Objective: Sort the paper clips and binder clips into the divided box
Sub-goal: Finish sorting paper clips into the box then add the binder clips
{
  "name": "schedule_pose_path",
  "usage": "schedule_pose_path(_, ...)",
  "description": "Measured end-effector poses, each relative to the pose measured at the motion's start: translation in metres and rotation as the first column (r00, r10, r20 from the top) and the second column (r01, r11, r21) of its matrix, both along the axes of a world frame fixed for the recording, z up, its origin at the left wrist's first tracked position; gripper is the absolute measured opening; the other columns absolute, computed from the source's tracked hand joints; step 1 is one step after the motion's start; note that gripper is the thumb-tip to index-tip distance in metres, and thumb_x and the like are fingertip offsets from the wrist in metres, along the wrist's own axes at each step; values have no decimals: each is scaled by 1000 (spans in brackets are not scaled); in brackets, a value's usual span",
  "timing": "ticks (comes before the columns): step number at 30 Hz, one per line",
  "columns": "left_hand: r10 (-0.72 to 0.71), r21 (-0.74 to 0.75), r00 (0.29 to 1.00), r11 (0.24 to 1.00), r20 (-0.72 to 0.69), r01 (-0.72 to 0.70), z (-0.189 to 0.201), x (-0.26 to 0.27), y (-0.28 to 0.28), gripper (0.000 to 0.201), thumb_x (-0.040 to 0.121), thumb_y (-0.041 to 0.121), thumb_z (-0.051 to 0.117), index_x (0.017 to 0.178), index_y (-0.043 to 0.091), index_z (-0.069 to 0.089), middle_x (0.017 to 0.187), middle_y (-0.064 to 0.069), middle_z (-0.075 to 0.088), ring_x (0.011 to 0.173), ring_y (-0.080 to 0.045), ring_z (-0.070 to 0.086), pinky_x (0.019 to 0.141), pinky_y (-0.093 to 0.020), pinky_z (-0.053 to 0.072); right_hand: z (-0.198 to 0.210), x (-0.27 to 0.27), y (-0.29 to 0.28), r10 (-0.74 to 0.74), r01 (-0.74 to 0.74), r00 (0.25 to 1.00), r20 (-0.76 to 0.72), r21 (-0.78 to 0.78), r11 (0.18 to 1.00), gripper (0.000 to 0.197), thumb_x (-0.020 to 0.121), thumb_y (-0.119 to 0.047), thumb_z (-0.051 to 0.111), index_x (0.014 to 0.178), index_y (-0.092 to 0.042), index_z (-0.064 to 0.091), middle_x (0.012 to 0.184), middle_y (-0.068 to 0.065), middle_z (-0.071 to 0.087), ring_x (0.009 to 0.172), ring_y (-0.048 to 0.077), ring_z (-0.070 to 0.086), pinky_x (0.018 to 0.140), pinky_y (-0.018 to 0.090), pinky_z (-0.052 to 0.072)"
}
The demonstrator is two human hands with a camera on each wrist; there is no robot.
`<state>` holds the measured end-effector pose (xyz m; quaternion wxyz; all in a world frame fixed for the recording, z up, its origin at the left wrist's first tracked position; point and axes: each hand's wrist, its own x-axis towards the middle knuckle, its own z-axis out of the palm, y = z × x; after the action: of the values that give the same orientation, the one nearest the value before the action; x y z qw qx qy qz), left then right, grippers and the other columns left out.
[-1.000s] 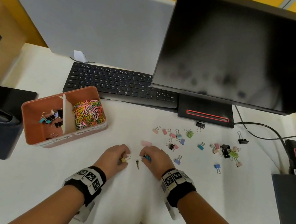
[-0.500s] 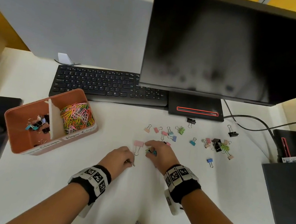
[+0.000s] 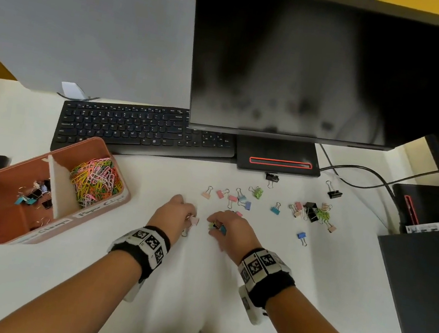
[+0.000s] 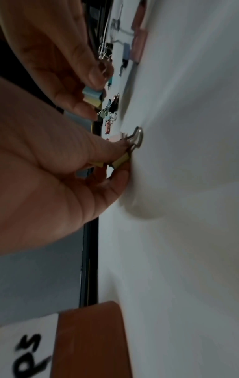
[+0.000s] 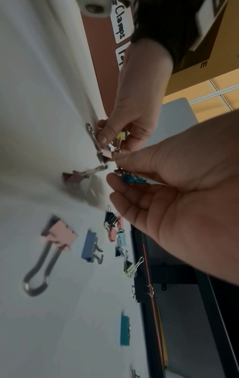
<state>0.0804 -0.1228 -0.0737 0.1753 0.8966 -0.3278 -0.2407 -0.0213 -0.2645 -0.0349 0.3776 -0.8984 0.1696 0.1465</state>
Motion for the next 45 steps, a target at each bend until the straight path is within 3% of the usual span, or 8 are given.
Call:
schedule_pose_path(4,117,-116,984,984,-131,-132,2,-10,23,9,81,4,61,87,10,64,91,-1,46,81,-20,54,73,-17,47,2,4,6,38,-38,999,13,-4,999,27,89,-16,57,116,-14,60,110,8,61,102,21,56,93,32,45)
schedule_pose_path(10,353,-218,916,895,-192,-390,56,-7,112,12,77,20,72,76,22,61,78,10,62,67,-2,55,62,-13,40,23,42,60,210,-220,965,155,48,974,22,88,-17,58,109,-15,63,101,7,61,93,21,57,88,35,47)
schedule_pose_path(19,761,-271,641,599,-100,-754,118,66,240,16,80,31,68,86,17,63,83,-4,67,76,-22,63,67,-31,47,73,152,215,431,-470,852,298,70,880,25,88,-18,57,113,-16,60,116,8,59,106,25,55,97,42,45)
schedule_pose_path(23,690,-191,717,693,-103,-695,123,78,240,32,91,33,50,112,13,61,107,-7,66,100,-24,60,88,-35,46,77,155,224,426,-457,846,319,25,889,38,87,-30,58,123,-21,52,125,2,51,106,20,56,91,41,50)
schedule_pose_path(29,466,-316,830,773,-305,-550,125,44,181,9,89,24,57,96,24,63,91,7,65,73,-4,63,55,-13,49,46,81,130,341,-330,897,282,-87,940,34,81,-42,64,111,-29,58,114,-5,52,102,16,54,86,34,50)
schedule_pose_path(36,32,-321,956,938,-291,-129,69,-18,56,27,84,23,63,110,29,58,108,6,54,84,-5,56,71,-5,39,13,-45,-11,43,-60,995,-89,-199,978,39,77,-36,70,113,-31,55,119,-6,45,104,16,53,86,31,50)
schedule_pose_path(40,-180,-233,951,965,-252,121,34,-47,-5,38,84,24,61,121,28,51,119,2,47,107,-15,48,95,-26,40,0,-72,-38,56,-90,978,-201,-161,983,45,82,-34,66,124,-27,53,125,-3,44,110,19,49,97,31,44)
schedule_pose_path(45,-144,-128,963,985,-228,117,5,-60,-36,20,82,19,64,102,19,63,100,3,50,95,-15,51,87,-31,45,-24,-67,-43,27,-35,993,-117,-60,998,24,85,-20,64,108,-14,66,112,10,56,108,25,55,95,29,43)
